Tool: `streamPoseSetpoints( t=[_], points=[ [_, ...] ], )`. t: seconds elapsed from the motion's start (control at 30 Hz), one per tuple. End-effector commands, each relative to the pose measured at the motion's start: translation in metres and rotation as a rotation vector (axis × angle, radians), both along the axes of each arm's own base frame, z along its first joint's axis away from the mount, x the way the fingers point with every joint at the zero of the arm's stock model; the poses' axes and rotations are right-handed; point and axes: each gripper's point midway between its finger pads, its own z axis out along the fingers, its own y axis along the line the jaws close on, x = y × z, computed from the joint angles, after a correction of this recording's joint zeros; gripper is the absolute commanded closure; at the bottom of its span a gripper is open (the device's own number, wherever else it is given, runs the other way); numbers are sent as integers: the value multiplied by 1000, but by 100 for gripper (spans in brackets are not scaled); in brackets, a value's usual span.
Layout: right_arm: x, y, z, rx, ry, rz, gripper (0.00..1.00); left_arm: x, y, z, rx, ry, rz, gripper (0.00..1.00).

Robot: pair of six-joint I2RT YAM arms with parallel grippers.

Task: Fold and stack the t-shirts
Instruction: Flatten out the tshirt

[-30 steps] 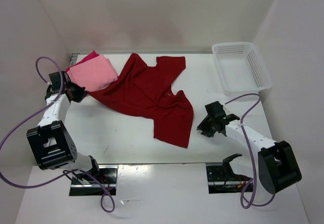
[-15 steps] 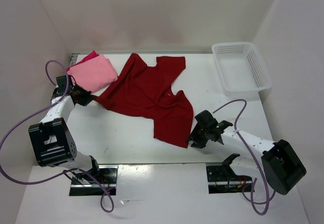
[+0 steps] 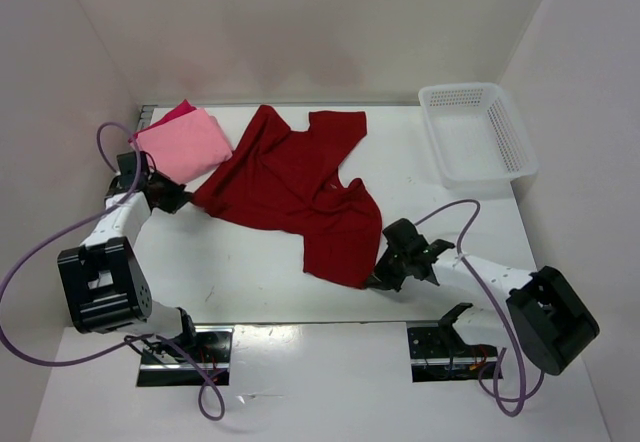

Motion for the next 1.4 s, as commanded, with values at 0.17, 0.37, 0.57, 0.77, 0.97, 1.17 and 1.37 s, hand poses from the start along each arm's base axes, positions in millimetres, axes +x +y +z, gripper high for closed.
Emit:
streamPoseSetpoints(
  t=[0.17, 0.37, 0.57, 0.77, 0.97, 1.17, 1.37],
  points=[
    [71, 2, 86, -122, -309, 27, 100, 0, -18, 34, 55, -87, -89, 100],
    [110, -28, 304, -153, -760, -60, 100, 25, -60, 159, 65, -352, -199, 100],
    [105, -72, 520, -179, -1191, -151, 100, 8, -33, 378, 212, -751, -101, 100],
    [78, -106, 649, -135, -1526, -269, 100, -22, -26, 456, 237, -885, -34, 100],
    [98, -122, 670, -245, -1594, -385, 100, -30, -7, 491, 320, -934, 72, 100],
    [228, -74, 589, -557, -1430, -218, 100, 29, -4, 396, 258, -751, 22, 100],
    [347, -66, 492, -430, -1261, -11, 100, 89, -4, 255, 185, -487, -24, 100]
  ],
)
